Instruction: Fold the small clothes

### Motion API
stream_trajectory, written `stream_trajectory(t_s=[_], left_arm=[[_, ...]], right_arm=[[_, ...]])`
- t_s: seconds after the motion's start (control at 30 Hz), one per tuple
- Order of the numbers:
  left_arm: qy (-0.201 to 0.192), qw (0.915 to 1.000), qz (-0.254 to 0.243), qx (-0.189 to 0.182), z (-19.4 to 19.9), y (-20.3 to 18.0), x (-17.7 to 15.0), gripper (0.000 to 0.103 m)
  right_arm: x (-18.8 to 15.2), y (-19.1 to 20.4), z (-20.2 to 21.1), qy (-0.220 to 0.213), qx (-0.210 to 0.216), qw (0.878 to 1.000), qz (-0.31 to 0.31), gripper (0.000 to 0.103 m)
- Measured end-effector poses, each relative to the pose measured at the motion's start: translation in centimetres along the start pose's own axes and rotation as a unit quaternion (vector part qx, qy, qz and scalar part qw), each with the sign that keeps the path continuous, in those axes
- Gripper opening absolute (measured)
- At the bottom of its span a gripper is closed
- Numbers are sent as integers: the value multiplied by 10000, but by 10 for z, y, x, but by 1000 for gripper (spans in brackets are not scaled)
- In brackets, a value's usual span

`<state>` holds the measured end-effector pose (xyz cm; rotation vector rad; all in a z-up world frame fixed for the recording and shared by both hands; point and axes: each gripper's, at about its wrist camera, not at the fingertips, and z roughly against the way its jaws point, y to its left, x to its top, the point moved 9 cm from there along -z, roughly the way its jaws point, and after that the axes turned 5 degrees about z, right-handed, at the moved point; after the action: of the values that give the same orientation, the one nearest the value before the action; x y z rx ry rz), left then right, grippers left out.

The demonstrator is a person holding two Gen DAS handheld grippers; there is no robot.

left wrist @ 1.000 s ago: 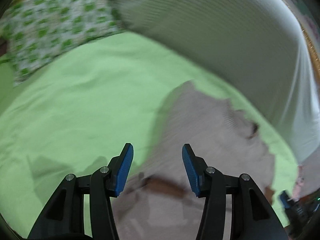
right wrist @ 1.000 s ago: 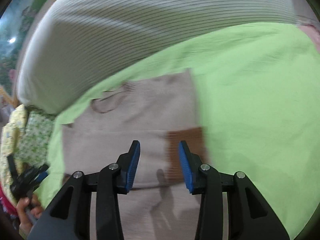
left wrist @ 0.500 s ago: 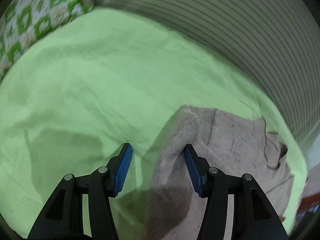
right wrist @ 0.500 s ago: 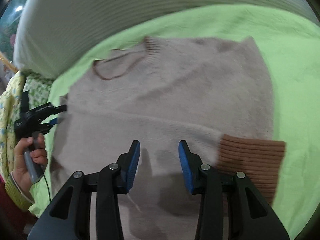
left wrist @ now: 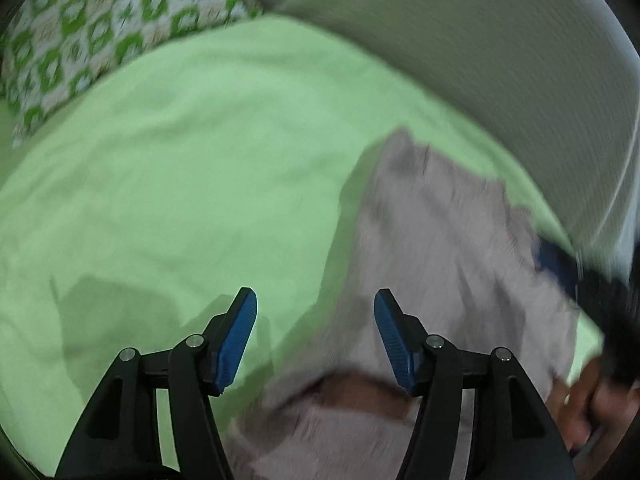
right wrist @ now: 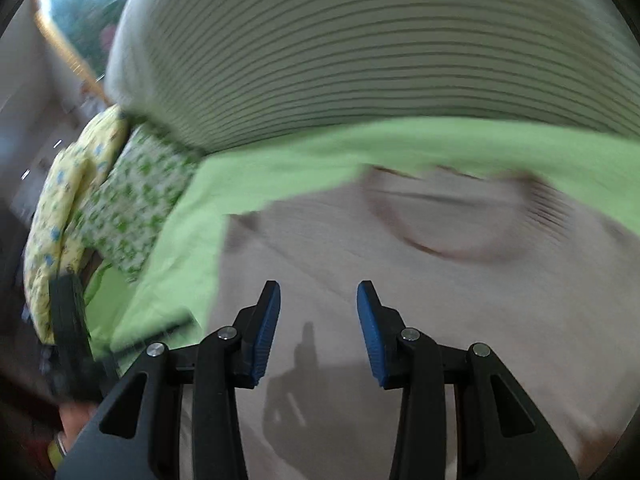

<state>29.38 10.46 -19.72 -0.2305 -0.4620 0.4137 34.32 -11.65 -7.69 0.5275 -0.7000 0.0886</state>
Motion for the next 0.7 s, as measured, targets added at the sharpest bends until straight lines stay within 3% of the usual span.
stream_trajectory(t_s=[0.13,0.27,0.3,0.33,0.43,0.5,0.57,0.7], left_arm=[[125,9995,298,19,-12,8,-12,63],[103,9996,146,223,-15,9,-15,63],[82,9995,79,281,-16,8,-14,63],[41,9994,7,334,-15,8,-14,63],[-18,9986,-218,479,-20,2,-14,63],[-70,9976,-368,575,-21,0,-16,63],[-97,9974,-461,538,-15,0,-15,63],[-139,9974,-570,428,7,9,-20,63]], right_arm=[[17,35,-62,378,245,9987,249,41],[20,47,-106,772,281,9955,470,40],[20,49,-114,881,223,9940,601,17],[23,48,-117,879,77,9932,761,4],[37,40,-125,716,-241,9937,834,2],[35,24,-136,920,-333,9937,540,0],[39,22,-124,732,-372,9955,471,0],[38,30,-62,245,-32,9994,245,1]])
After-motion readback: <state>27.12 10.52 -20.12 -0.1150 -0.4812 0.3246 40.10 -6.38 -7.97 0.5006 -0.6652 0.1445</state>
